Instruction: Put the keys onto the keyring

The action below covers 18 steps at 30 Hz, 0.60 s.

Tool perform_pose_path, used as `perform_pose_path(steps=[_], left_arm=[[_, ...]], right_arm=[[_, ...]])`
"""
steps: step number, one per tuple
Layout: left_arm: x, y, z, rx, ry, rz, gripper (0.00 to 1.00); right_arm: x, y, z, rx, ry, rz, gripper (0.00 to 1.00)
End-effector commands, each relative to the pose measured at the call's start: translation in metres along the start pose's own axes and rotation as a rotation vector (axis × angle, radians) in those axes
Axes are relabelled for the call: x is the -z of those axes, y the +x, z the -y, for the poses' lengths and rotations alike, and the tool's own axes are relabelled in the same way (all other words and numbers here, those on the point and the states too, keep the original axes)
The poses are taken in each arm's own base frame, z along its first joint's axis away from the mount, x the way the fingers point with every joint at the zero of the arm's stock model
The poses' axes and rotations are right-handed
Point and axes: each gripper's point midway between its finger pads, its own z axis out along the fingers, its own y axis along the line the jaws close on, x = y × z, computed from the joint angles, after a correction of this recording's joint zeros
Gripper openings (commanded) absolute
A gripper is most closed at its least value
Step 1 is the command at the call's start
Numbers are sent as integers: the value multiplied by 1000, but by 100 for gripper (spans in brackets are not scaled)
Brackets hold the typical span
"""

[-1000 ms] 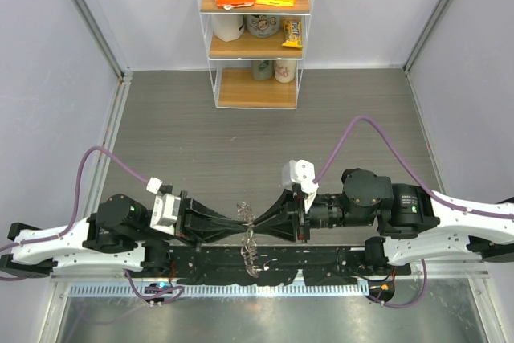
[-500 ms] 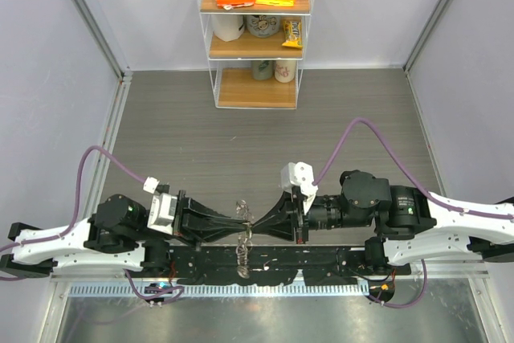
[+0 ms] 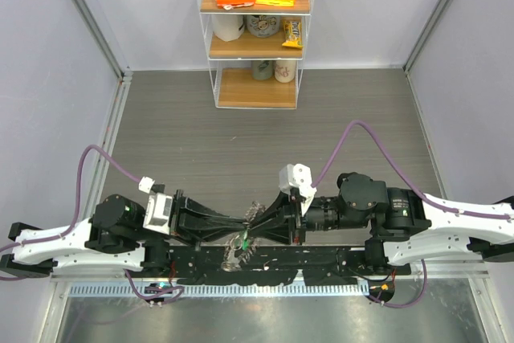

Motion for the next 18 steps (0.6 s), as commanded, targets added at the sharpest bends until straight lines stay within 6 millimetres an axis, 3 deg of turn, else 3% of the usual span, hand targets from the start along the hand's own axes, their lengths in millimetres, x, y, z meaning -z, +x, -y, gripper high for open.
perform_pose_path(steps=[1, 6, 11, 18], left_arm=[[-3, -36, 6, -14, 33, 134, 0], [-3, -38, 8, -10, 40, 140, 0], [-5, -35, 6, -8, 30, 128, 0], [-7, -30, 1, 0, 4, 116, 0]], right_arm=[[4, -11, 7, 2, 43, 52, 26], [20, -19, 9, 9, 62, 85, 35], [32, -31, 6, 27, 56, 111, 37], [34, -41, 2, 60, 42, 112, 38]])
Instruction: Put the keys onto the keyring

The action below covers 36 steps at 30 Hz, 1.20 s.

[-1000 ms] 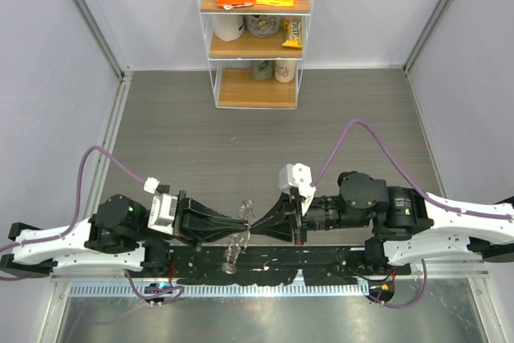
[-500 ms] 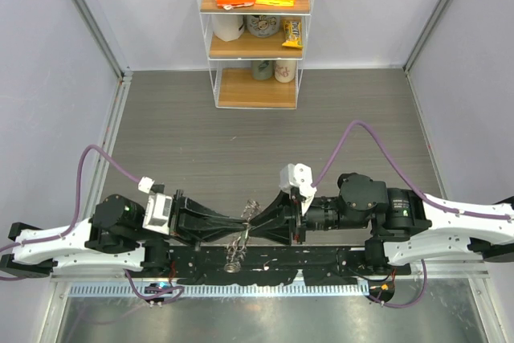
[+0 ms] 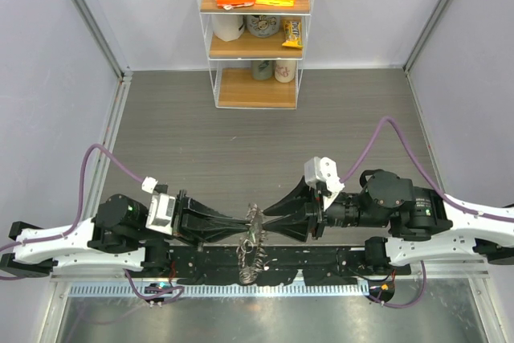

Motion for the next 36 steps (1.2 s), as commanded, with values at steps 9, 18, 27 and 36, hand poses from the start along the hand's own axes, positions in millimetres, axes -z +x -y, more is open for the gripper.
perform_pose_path(steps=[9, 18, 27, 36], left_arm=[[-2, -28, -3, -1, -21, 109, 0], [1, -30, -3, -5, -22, 121, 0], [1, -29, -2, -4, -18, 123, 0], [2, -28, -2, -7, -18, 123, 0]], right_arm=[[-10, -27, -16, 52, -86, 43, 39], [-15, -27, -15, 59, -83, 41, 39], [-20, -32, -13, 76, -71, 58, 38], [-25, -31, -12, 91, -69, 50, 28]])
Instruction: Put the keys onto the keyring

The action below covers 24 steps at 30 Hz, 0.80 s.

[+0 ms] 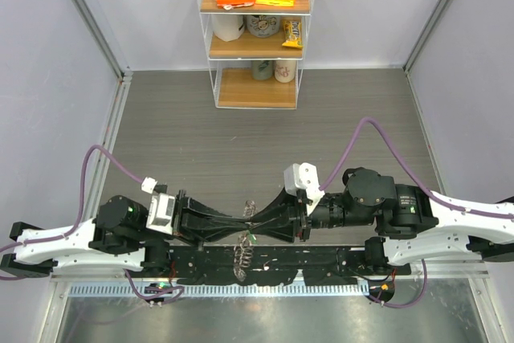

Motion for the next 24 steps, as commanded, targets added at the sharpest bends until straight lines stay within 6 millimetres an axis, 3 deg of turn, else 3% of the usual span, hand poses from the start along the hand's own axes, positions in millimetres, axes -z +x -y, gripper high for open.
perform_pose_path(steps=[1, 9, 10, 11, 20, 24], left_arm=[[0, -33, 1, -9, 0, 119, 0], [1, -35, 1, -10, 1, 130, 0], [1, -36, 1, -10, -1, 132, 0], [1, -36, 1, -10, 0, 133, 0], [3, -34, 3, 19, 4, 103, 0], [5, -26, 6, 52, 10, 32, 16]], right_arm=[[-1, -32, 0, 29, 2, 89, 25], [-5, -25, -2, 32, -10, 68, 18], [-6, -25, -1, 35, -10, 66, 9], [-6, -25, -1, 37, -9, 65, 5], [-2, -18, -3, 48, -19, 15, 6], [2, -4, -1, 38, -10, -64, 6]])
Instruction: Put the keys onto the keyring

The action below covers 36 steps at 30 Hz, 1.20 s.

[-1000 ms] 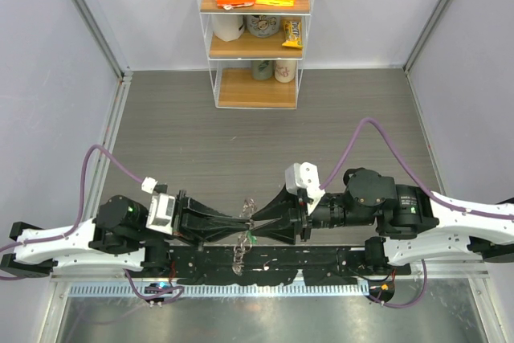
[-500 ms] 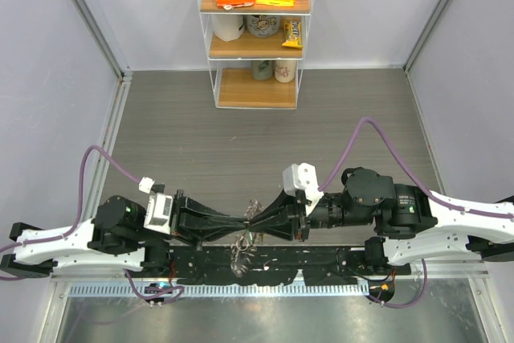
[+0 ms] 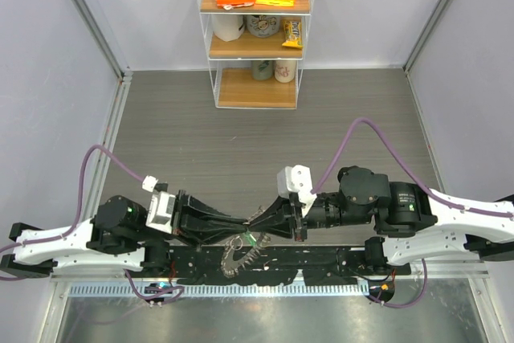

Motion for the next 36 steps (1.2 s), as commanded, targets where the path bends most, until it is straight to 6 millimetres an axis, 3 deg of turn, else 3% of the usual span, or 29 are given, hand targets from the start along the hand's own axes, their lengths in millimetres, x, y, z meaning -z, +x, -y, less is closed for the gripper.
perform_pose_path(steps=[1, 6, 9, 18, 22, 36], left_arm=[[2, -24, 8, 39, 22, 17, 20], [12, 1, 13, 90, 33, -142, 30], [19, 13, 16, 117, 40, -222, 31], [24, 49, 16, 170, 13, -411, 31], [25, 58, 15, 180, 6, -450, 32], [24, 61, 15, 187, 4, -459, 33]], right_arm=[[6, 0, -3, -3, -9, -55, 6], [8, 20, -4, -39, -6, -167, 6], [8, 35, -6, -73, -9, -237, 6], [5, 51, -19, -137, -66, -327, 5], [3, 51, -22, -159, -75, -339, 5], [-3, 50, -21, -163, -74, -350, 6]])
